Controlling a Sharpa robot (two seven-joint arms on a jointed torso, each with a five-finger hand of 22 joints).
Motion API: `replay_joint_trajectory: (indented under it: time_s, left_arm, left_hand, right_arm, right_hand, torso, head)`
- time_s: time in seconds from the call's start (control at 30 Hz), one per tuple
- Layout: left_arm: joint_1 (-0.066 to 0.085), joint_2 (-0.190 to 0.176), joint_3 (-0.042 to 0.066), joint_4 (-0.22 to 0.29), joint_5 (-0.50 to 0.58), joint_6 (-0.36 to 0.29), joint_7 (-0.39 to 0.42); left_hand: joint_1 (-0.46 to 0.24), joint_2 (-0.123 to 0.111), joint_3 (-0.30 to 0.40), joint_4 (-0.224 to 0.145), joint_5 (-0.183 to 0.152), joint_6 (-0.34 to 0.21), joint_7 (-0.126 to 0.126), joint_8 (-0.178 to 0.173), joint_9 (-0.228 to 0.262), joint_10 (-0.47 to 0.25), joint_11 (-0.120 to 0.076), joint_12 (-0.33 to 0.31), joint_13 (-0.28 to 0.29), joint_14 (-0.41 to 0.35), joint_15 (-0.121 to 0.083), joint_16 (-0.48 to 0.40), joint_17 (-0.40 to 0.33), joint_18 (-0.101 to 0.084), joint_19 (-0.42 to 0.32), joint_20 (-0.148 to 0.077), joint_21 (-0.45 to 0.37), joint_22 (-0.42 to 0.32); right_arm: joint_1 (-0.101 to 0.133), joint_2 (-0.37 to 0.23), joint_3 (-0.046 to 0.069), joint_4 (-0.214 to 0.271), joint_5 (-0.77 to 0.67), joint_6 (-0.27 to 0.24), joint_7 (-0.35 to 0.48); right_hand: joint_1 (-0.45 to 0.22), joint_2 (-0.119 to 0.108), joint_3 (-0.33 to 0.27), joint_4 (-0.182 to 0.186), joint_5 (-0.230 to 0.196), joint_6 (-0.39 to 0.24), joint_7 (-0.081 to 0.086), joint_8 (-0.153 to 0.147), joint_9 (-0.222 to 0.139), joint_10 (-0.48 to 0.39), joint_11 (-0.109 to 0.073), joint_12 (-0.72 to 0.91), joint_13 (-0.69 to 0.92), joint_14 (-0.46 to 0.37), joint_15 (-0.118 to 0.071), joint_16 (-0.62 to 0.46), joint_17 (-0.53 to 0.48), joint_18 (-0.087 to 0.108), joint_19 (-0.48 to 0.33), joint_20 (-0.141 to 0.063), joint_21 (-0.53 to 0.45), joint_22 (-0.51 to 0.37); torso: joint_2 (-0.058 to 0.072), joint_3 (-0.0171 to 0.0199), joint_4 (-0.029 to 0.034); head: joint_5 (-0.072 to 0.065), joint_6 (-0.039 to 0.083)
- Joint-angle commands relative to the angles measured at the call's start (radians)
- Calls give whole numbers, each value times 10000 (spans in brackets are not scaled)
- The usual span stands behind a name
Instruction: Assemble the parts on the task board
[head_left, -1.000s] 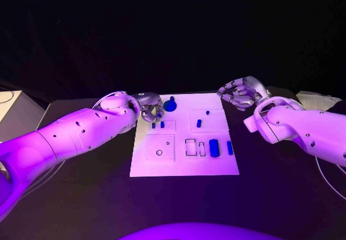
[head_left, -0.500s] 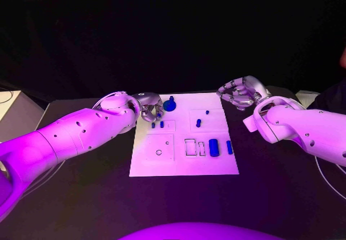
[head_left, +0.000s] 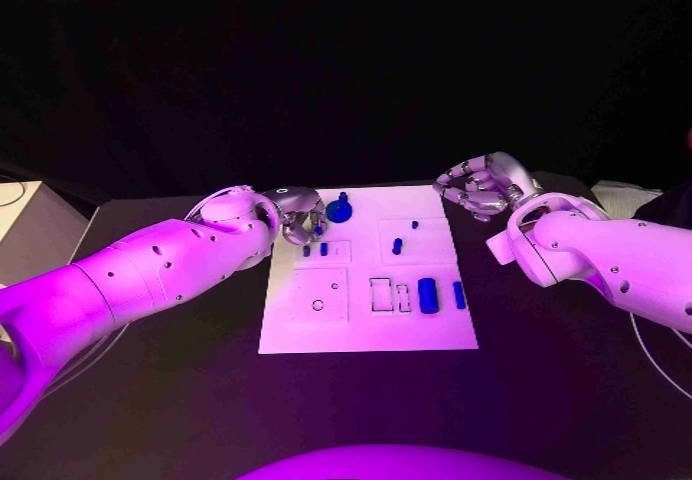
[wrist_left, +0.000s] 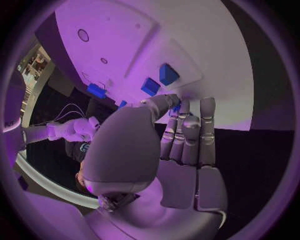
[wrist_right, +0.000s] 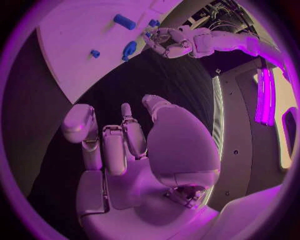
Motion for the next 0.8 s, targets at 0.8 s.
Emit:
replay_joint_trajectory:
  time_s: [0.8]
  left_arm:
    - [-41,-69,-11,191,44,-11,-12]
  left_hand:
    - [-50,-149,-51,-19,-53,-88,-28,-70,-20,-142,46,-102,24,-177,20,-97,-140,73,-152,32,-142,-113]
  right_arm:
    - [-10,-2,4,-6,-44,56,108]
  right_hand:
    - [68,28,43,9,31,-67,8,66,11,16,-4,15,793,498,62,-37,1310,42,46,19,-29,-8]
  torso:
    - [-4,6,-2]
  head:
    - [12,-21]
